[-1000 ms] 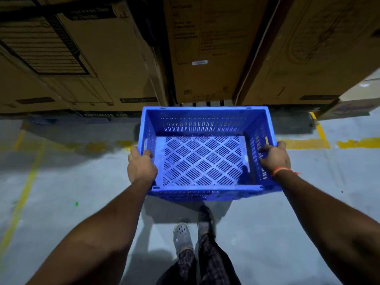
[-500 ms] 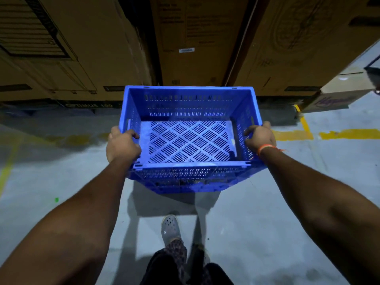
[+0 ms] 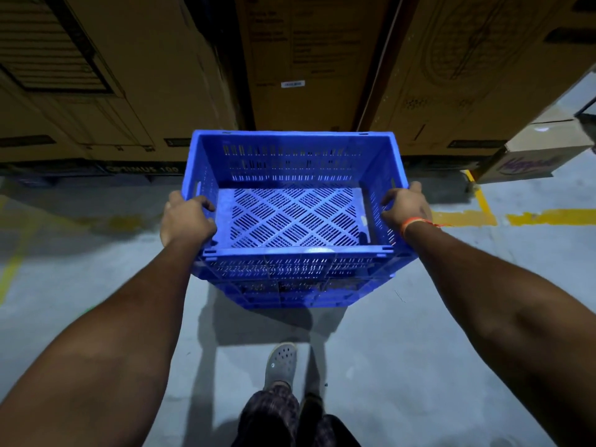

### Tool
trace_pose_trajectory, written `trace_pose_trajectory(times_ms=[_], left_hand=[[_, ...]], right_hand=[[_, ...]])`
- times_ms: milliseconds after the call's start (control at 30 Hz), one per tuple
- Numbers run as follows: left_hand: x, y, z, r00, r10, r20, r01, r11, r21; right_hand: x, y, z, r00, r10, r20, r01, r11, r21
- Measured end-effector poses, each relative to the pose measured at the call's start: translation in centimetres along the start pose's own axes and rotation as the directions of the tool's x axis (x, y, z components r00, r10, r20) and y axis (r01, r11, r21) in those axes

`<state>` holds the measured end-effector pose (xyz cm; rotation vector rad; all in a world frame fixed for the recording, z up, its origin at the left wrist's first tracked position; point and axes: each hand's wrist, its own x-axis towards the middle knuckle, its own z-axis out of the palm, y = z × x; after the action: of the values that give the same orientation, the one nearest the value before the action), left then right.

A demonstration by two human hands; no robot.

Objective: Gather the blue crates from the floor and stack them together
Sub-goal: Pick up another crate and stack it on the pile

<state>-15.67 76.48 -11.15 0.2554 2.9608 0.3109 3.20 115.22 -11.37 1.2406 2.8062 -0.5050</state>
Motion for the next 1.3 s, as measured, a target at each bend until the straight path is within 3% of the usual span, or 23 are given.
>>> trace_pose_trajectory(times_ms=[1300], left_hand=[[-0.2, 1.1, 0.9, 1.0, 0.024, 0.007, -0.025, 0.997, 0.068]], right_hand=[[0.7, 0.3, -0.8, 0.999, 0.021, 0.048, -0.017, 0.997, -0.077]])
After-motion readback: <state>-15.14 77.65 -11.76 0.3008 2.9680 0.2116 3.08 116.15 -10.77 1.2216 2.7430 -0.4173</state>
